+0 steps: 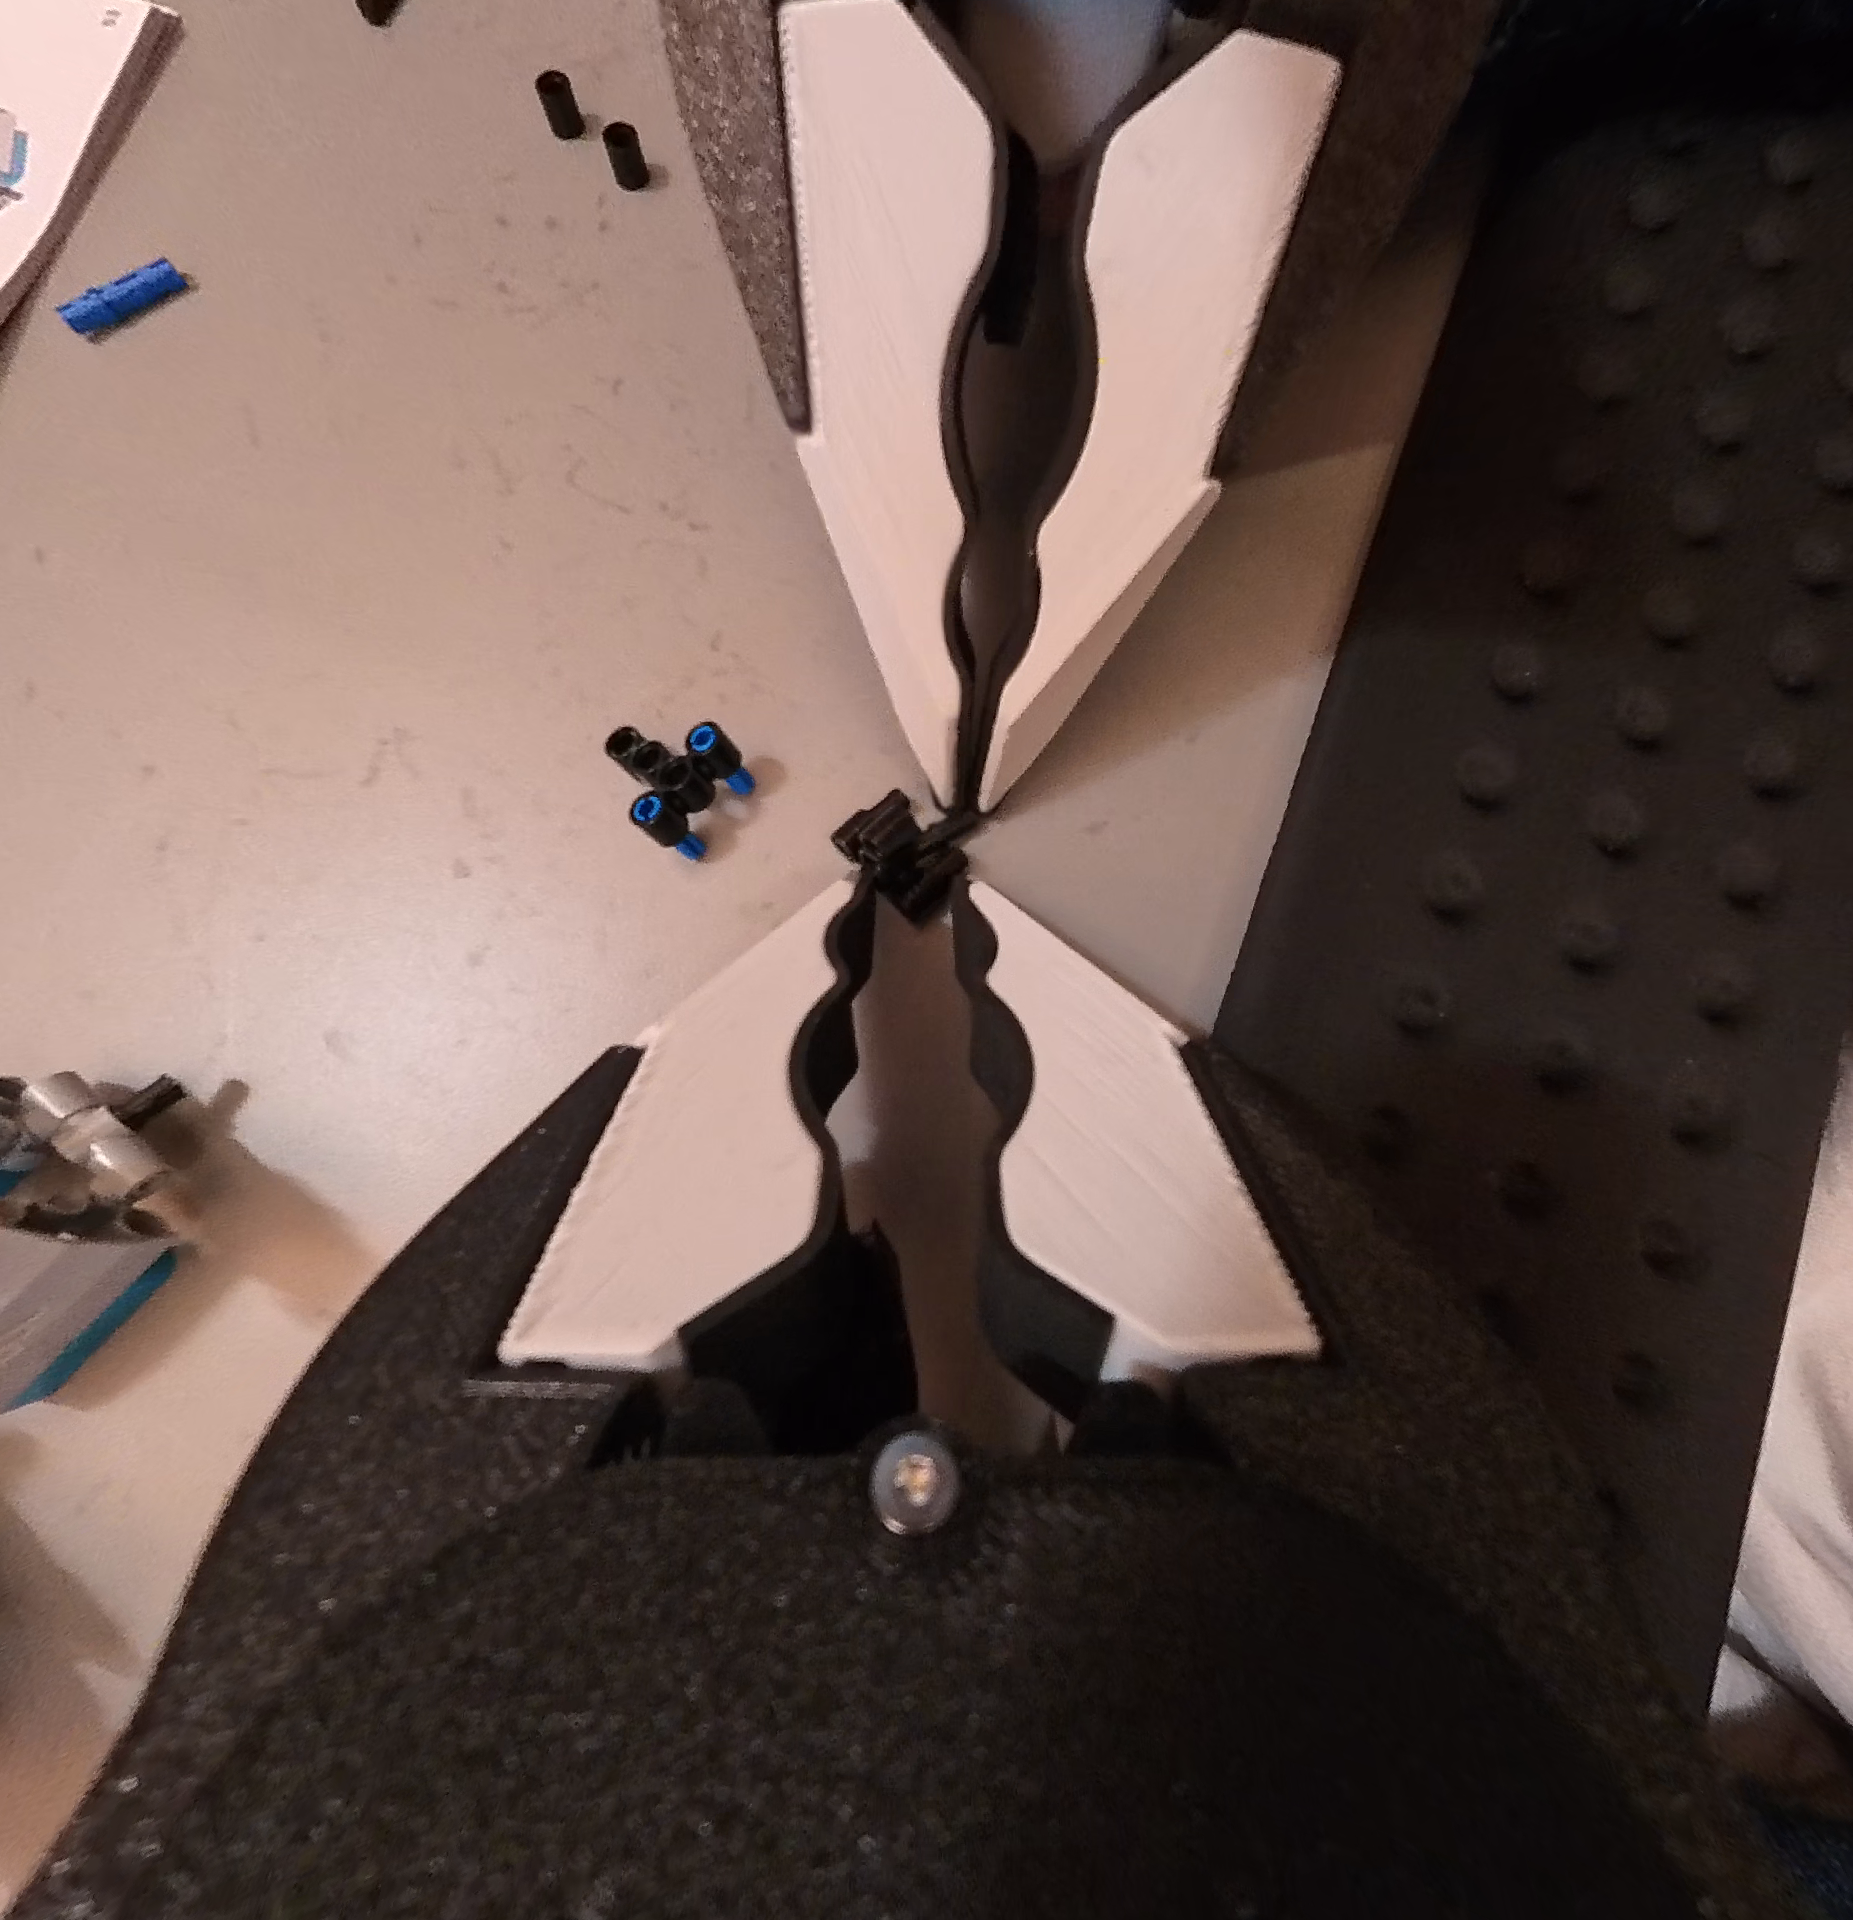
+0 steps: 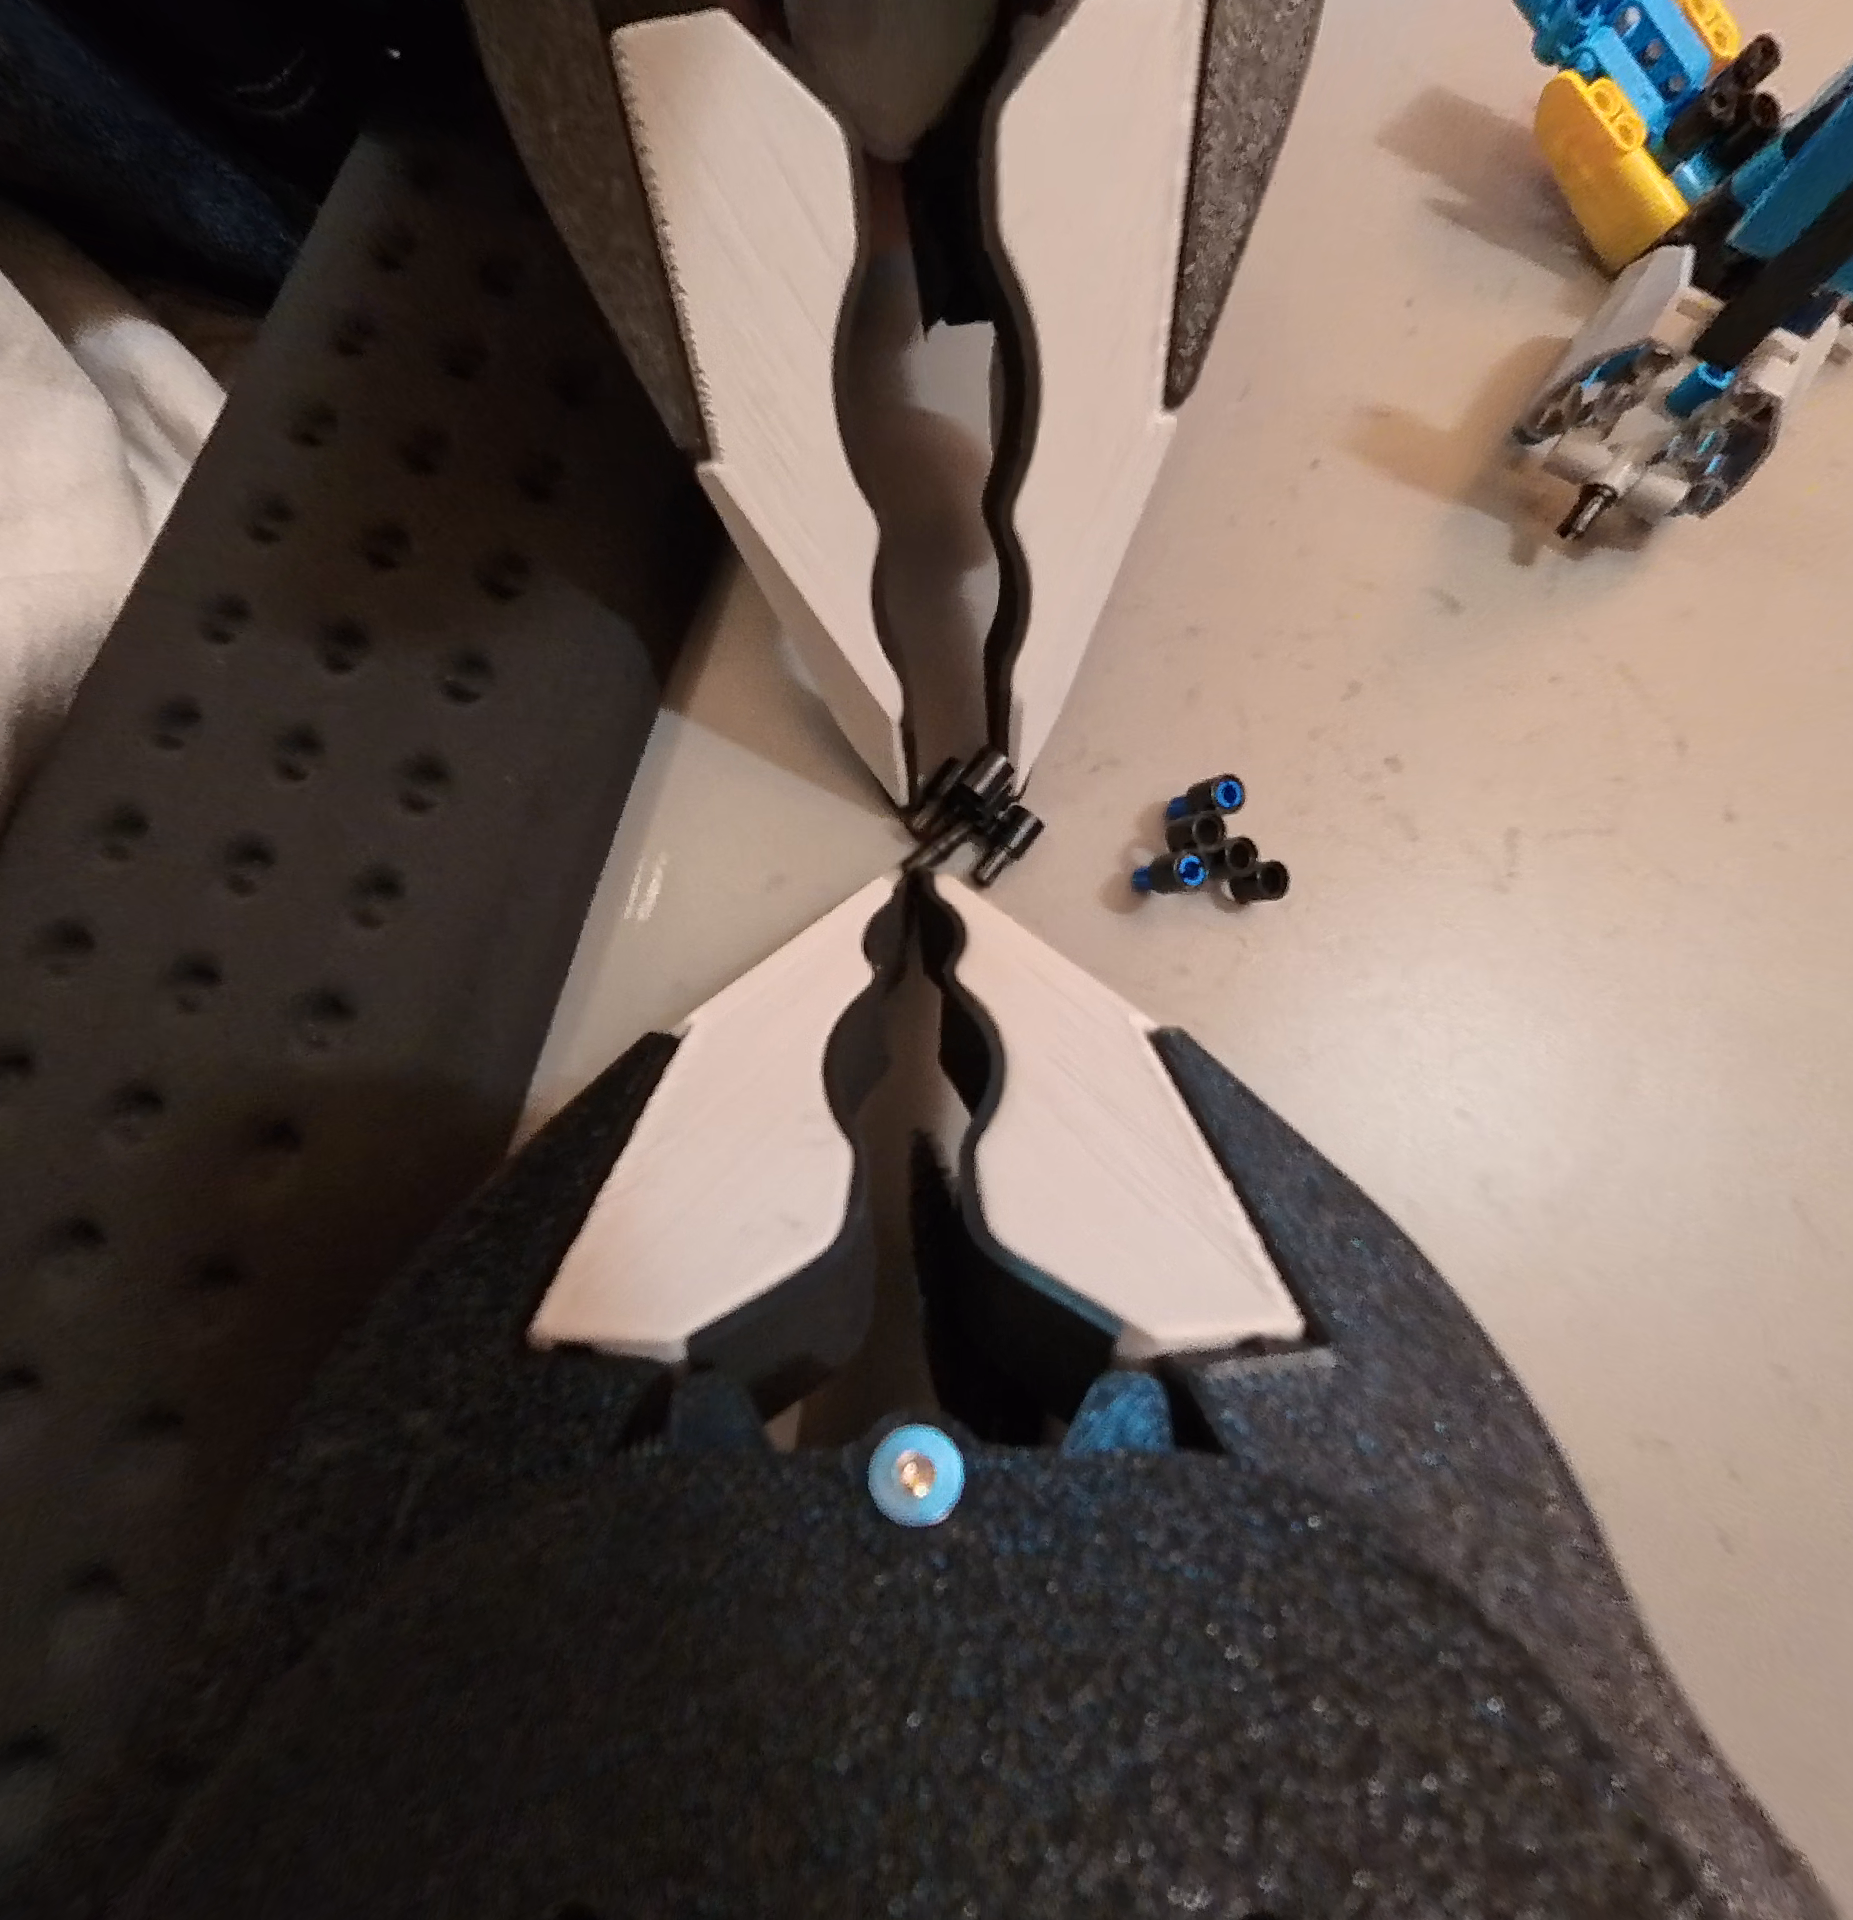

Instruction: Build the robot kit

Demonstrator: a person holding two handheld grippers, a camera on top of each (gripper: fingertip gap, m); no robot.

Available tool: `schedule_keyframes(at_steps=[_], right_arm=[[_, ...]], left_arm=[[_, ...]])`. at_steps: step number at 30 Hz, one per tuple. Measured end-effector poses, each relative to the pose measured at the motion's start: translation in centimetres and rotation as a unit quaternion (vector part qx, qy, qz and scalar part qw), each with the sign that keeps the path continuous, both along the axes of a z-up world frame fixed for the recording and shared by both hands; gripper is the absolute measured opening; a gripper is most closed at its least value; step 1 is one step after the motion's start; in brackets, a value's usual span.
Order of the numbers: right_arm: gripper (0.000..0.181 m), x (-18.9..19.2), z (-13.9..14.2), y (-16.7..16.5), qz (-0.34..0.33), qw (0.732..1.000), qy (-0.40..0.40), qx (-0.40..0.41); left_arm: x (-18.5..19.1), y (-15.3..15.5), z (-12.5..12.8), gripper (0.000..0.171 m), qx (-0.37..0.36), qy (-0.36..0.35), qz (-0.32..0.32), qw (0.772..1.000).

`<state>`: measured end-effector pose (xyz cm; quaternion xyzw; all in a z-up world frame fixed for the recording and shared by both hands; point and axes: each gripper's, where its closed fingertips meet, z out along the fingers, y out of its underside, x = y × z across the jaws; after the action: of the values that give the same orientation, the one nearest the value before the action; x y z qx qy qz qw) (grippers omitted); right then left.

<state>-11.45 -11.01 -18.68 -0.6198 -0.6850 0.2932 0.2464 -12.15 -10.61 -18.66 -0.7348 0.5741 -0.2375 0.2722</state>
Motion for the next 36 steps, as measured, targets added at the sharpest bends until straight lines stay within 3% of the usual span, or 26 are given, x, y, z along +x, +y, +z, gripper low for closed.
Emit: schedule_keyframes(at_steps=[12, 18, 36], right_arm=[[0.003, -0.02, 0.00, 0.36, -0.007, 1.000, 0.001, 0.004], [0.001, -0.11, 0.00, 0.36, -0.005, 1.000, 0.005, 0.005], [0.008, 0.31, 0.46, 0.38, 0.008, 0.999, 0.020, 0.027]], left_arm=[[0.08, 0.06, 0.04, 0.015, -0.019, -0.014, 0.001, 1.000], [0.50, 0.11, 0.01, 0.025, -0.008, -0.006, 0.005, 1.000], [0.54, 0.65, -0.03, 0.017, -0.024, -0.014, 0.019, 0.999]])
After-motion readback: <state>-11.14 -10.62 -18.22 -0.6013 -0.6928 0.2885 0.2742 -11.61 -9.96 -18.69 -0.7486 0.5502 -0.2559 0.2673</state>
